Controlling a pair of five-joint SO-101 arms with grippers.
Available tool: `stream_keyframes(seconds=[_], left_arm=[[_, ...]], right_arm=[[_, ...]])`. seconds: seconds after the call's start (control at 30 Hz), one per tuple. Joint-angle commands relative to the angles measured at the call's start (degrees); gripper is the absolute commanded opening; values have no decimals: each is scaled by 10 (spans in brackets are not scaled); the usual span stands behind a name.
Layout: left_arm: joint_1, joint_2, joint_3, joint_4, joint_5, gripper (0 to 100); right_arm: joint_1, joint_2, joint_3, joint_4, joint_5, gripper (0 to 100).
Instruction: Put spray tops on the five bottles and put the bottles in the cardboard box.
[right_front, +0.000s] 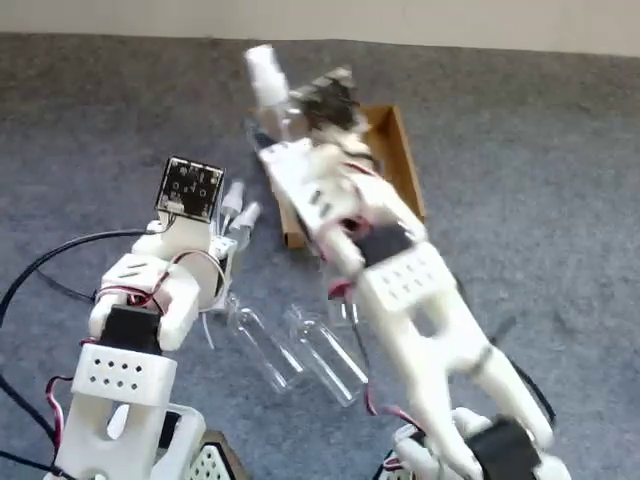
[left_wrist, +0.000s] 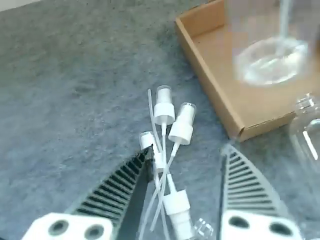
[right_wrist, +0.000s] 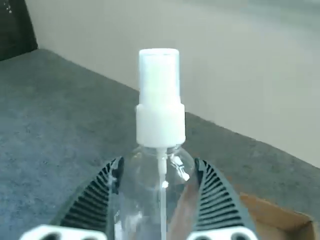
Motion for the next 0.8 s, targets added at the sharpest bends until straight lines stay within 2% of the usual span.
stream_keyframes(seconds=[0.0,0.2,0.37,0.77], left_arm=[[10,-14,-1,-36,46,220],[11,-13,-1,-47,111,319],[8,-9,1,-76,113,319],[9,-8,3,-83,110,319]], right_arm=[[-18,49,-67,-12,-56,5],[-19,48,-68,65,-96,5],[-20,38,-70,126,-131,5],[-39,-149,43,136,-127,5]])
